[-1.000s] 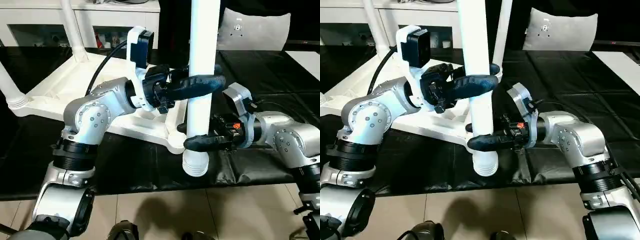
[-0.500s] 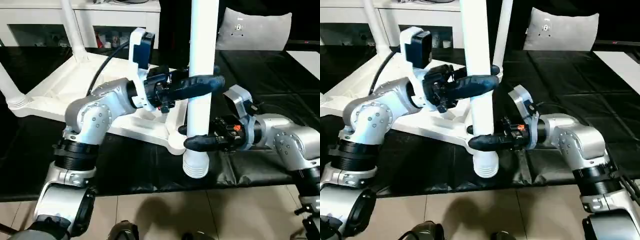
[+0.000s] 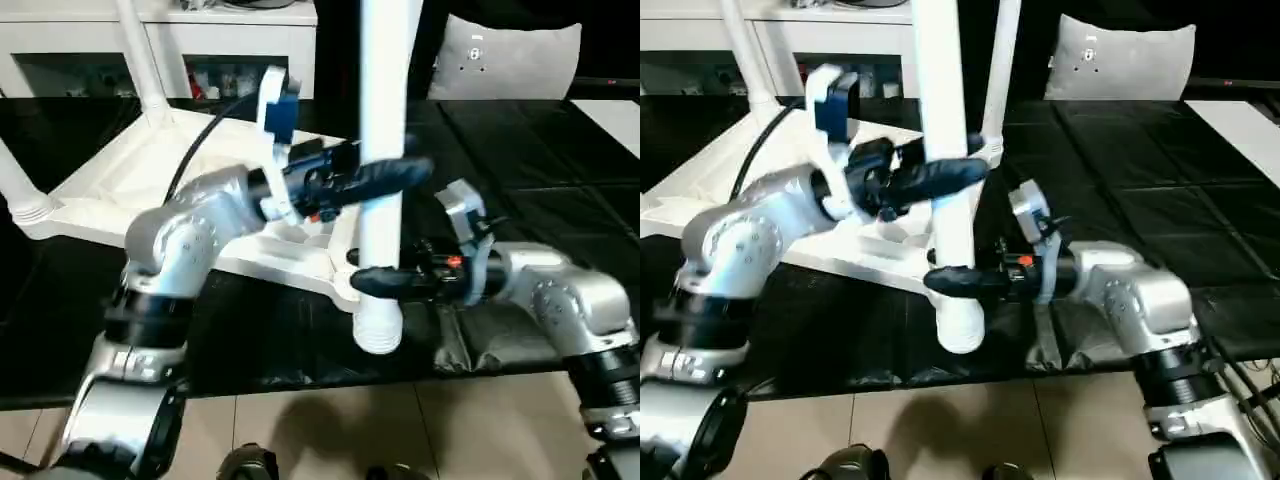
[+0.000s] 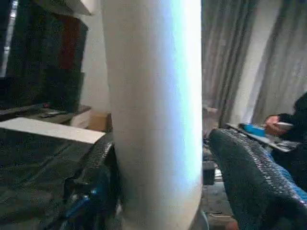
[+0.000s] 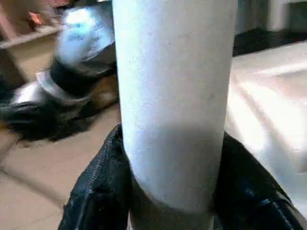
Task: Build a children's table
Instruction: Pick table leg
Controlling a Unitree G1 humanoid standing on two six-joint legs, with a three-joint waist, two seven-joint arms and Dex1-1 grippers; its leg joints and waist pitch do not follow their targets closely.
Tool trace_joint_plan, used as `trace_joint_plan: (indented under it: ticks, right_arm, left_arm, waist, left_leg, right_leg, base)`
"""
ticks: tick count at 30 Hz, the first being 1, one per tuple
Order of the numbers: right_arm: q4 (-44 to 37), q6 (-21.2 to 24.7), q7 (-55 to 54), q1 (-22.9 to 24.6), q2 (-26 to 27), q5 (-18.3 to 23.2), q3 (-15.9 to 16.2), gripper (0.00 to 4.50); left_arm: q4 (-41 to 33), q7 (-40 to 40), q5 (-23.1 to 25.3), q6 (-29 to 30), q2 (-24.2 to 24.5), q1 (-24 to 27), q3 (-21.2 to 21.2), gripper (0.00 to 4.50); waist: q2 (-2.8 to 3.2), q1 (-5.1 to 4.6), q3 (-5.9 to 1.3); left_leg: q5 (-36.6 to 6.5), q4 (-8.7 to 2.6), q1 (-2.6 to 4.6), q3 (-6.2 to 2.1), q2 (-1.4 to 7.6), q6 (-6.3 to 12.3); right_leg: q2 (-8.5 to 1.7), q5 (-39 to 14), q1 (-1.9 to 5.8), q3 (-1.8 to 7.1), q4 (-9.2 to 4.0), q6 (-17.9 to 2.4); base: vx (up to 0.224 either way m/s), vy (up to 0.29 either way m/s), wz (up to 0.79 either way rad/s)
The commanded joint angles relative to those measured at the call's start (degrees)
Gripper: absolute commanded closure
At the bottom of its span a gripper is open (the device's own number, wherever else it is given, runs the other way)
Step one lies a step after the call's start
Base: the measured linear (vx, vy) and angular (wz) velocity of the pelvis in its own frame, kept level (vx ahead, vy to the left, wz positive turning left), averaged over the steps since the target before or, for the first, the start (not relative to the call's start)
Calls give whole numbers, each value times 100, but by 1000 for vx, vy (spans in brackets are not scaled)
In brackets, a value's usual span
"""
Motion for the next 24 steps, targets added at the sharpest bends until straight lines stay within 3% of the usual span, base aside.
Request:
trace_joint_plan:
  ticks: [1, 4, 6, 10, 12, 18, 21, 22, 24]
  right_arm:
    - [27, -420, -676, 22, 195, -370, -166, 264]
    - [91, -671, -1098, 14, 394, -573, -203, 264]
    - [173, -960, -1878, -47, 806, -772, -344, 264]
    - [183, -1121, -2194, -47, 994, -917, -366, 264]
    - [240, -1197, -2529, -58, 1214, -961, -455, 264]
    - [210, -1286, -2796, 8, 1461, -1039, -423, 264]
    - [191, -1296, -2862, 23, 1483, -1061, -411, 264]
    - [183, -1303, -2864, 33, 1474, -1078, -393, 264]
    - [155, -1304, -2856, 61, 1473, -1096, -367, 264]
  left_arm:
    - [-249, 203, 236, -158, -31, 138, -12, 105]
    - [-313, 483, 430, -357, -120, 245, -3, 81]
    - [-280, 1283, 1072, -1025, -419, 433, -29, 77]
    - [-228, 1735, 1374, -1532, -673, 502, 41, 77]
    - [-184, 2172, 1519, -2013, -1024, 540, 206, 111]
    - [12, 2622, 2174, -2648, -1260, 627, -70, 111]
    - [143, 2770, 2313, -2792, -1339, 609, -93, 111]
    - [190, 2795, 2357, -2848, -1356, 605, -112, 111]
    - [283, 2811, 2461, -2977, -1380, 594, -148, 111]
  waist:
    - [-25, -10, -527]
    - [-11, -36, -515]
    - [-21, -54, -504]
    - [-19, -70, -509]
    - [-39, -104, -496]
    - [-45, -175, -472]
    - [-40, -182, -474]
    - [-5, -179, -473]
    - [-20, -178, -477]
  left_leg:
    - [-2142, -474, 269, -199, 293, -411]
    - [-2303, -487, 288, -216, 294, -473]
    - [-2409, -506, 292, -227, 306, -495]
    - [-2580, -515, 299, -238, 288, -510]
    - [-2630, -521, 276, -241, 279, -475]
    - [-2658, -515, 259, -256, 253, -396]
    - [-2669, -524, 266, -258, 262, -398]
    - [-2689, -523, 274, -259, 260, -406]
    - [-2712, -529, 278, -256, 264, -391]
  right_leg:
    - [-361, -2714, 173, 203, -501, -795]
    - [-360, -2937, 143, 196, -531, -663]
    - [-356, -2953, 127, 198, -555, -601]
    - [-347, -3064, 130, 177, -599, -442]
    - [-350, -3125, 134, 172, -614, -385]
    - [-346, -3461, 115, 153, -679, -150]
    - [-333, -3339, 109, 156, -670, -197]
    - [-332, -3309, 101, 160, -664, -217]
    - [-327, -3181, 102, 164, -664, -269]
  base:
    - [0, 0, 0]
    - [0, 0, 0]
    - [0, 0, 0]
    - [0, 0, 0]
    - [0, 0, 0]
    - [0, 0, 0]
    - [0, 0, 0]
    - [0, 0, 0]
    - [0, 0, 0]
